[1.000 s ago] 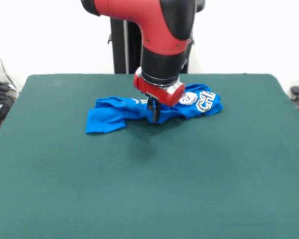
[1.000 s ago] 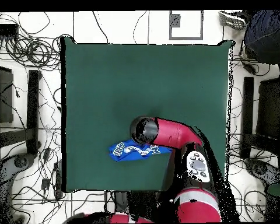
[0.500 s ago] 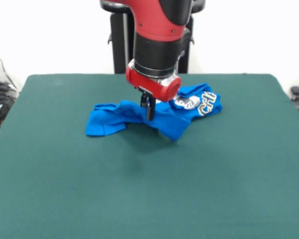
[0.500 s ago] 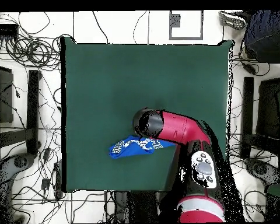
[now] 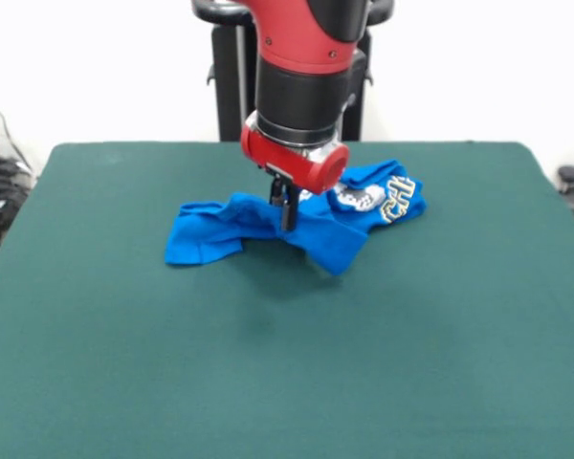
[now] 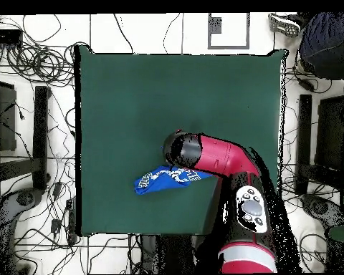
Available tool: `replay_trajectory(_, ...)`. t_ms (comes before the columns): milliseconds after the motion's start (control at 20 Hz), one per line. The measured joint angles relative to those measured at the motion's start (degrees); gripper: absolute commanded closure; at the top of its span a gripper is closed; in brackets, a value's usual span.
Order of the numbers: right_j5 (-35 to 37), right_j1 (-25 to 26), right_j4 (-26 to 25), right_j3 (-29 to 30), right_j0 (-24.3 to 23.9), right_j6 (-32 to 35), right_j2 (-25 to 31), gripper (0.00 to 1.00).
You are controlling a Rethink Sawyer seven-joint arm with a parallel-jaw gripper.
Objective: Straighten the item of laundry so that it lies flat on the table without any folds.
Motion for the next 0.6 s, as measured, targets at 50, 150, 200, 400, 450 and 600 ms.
replay_trajectory(50,0.00,0.04,0.05,0.00,0.00,0.00,0.00,1.00)
replay_trajectory(150,0.00,0.12,0.14,0.00,0.00,0.00,0.00,1.00)
replay_trajectory(200,-0.01,0.13,0.20,0.00,0.00,0.00,0.00,1.00)
replay_trajectory(400,0.00,0.17,0.80,0.00,0.00,0.00,0.00,1.00)
replay_trajectory(450,0.00,0.17,0.95,0.00,0.00,0.00,0.00,1.00)
replay_trajectory(600,0.00,0.15,1.29,0.01,0.04,0.00,-0.01,1.00)
